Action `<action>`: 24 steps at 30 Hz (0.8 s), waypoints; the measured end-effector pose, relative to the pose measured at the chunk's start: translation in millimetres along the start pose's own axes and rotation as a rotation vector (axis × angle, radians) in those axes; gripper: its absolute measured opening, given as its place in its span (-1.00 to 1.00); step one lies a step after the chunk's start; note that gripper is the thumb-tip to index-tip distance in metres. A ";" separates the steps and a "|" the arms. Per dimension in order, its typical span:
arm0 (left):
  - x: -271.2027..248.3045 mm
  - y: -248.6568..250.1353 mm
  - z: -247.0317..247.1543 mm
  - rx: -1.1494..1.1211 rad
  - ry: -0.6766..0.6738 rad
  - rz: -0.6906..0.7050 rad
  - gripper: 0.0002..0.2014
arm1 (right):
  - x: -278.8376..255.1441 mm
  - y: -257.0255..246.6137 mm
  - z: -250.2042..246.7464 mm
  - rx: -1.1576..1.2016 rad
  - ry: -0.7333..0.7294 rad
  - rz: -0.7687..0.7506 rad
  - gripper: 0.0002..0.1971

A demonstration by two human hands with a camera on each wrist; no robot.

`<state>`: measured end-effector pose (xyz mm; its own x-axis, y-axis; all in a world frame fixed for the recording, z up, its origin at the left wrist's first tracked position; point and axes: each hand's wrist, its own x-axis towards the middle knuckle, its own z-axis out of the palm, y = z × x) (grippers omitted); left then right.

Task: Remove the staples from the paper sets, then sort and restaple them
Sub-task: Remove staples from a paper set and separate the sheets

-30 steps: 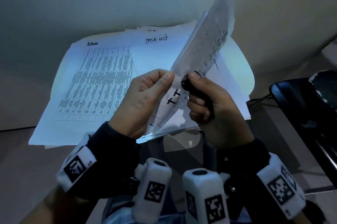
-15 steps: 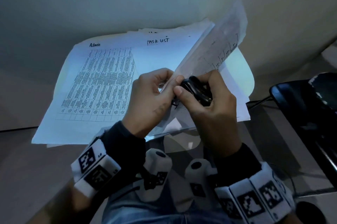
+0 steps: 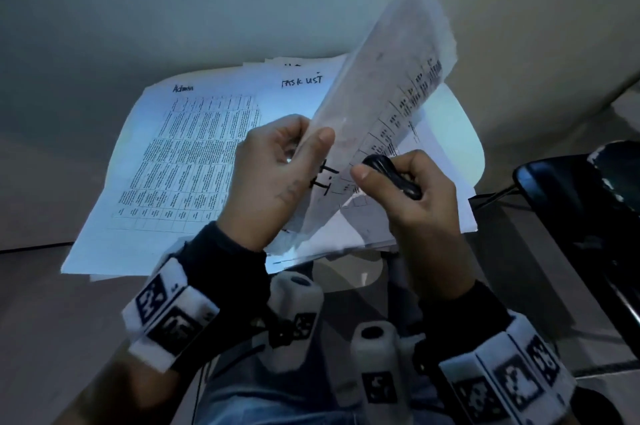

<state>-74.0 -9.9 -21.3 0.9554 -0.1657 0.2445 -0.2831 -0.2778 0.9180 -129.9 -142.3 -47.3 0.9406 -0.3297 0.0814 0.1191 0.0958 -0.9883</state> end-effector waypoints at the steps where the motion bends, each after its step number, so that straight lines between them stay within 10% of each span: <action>1: 1.6 -0.5 0.0 -0.007 0.002 -0.009 -0.71 | 1.6 -0.6 0.2 0.000 -0.012 -0.008 -0.74; 24: 10.2 -20.1 -3.8 -0.454 -0.015 -0.400 -0.88 | 7.3 16.1 14.6 -0.346 -0.047 -0.039 -0.60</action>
<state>-58.3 -2.4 -36.1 0.9780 -0.1461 -0.1487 0.1654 0.1099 0.9801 -116.5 -129.4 -60.7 0.9519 -0.2828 0.1176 0.0474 -0.2430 -0.9689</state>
